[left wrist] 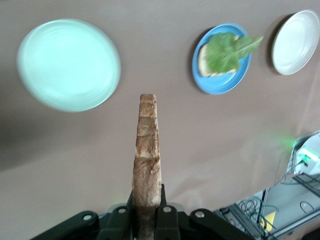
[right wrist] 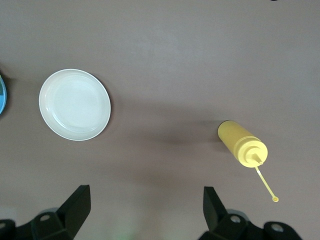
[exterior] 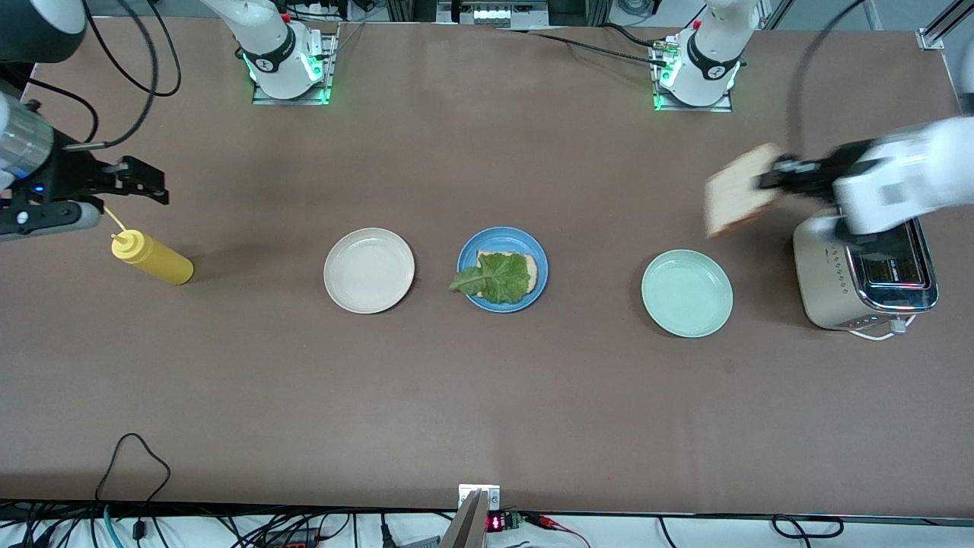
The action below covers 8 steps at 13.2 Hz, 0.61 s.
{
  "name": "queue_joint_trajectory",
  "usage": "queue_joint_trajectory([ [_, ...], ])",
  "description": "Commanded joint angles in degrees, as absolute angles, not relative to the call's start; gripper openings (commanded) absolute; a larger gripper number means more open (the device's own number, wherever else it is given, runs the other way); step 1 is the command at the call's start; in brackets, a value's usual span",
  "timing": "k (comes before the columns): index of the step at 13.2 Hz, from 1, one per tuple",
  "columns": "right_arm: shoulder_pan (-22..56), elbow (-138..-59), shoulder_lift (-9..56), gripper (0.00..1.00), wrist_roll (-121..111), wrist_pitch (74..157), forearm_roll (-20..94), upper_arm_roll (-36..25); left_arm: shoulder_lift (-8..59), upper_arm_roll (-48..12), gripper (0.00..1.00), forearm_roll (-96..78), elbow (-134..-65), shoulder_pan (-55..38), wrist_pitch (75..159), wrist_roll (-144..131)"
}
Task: Make sandwich in blue plate with both arms
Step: 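Carry the bread over the lettuce and lower it onto the blue plate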
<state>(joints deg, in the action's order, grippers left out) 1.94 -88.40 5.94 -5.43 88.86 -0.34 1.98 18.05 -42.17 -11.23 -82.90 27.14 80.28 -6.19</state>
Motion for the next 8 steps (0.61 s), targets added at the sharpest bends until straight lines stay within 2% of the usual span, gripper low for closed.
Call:
queue_joint_trajectory([
  [1, 1.76, -87.63, 6.07, 1.00, -4.13, 87.89, -1.23, 1.93, 22.74, -43.07, 0.01, -12.22, -86.13, 17.19, 89.97, -16.73],
  [5, 1.67, -87.36, 5.80, 1.00, -2.29, 87.72, -0.53, 1.67, 35.12, -43.07, 0.01, -13.01, -85.87, 5.74, 107.97, -25.83],
  [8, 1.49, -87.36, 5.54, 1.00, -2.29, 87.63, -0.53, 1.41, 42.26, -42.63, 0.01, -12.92, -85.52, 2.11, 121.87, -26.90],
])
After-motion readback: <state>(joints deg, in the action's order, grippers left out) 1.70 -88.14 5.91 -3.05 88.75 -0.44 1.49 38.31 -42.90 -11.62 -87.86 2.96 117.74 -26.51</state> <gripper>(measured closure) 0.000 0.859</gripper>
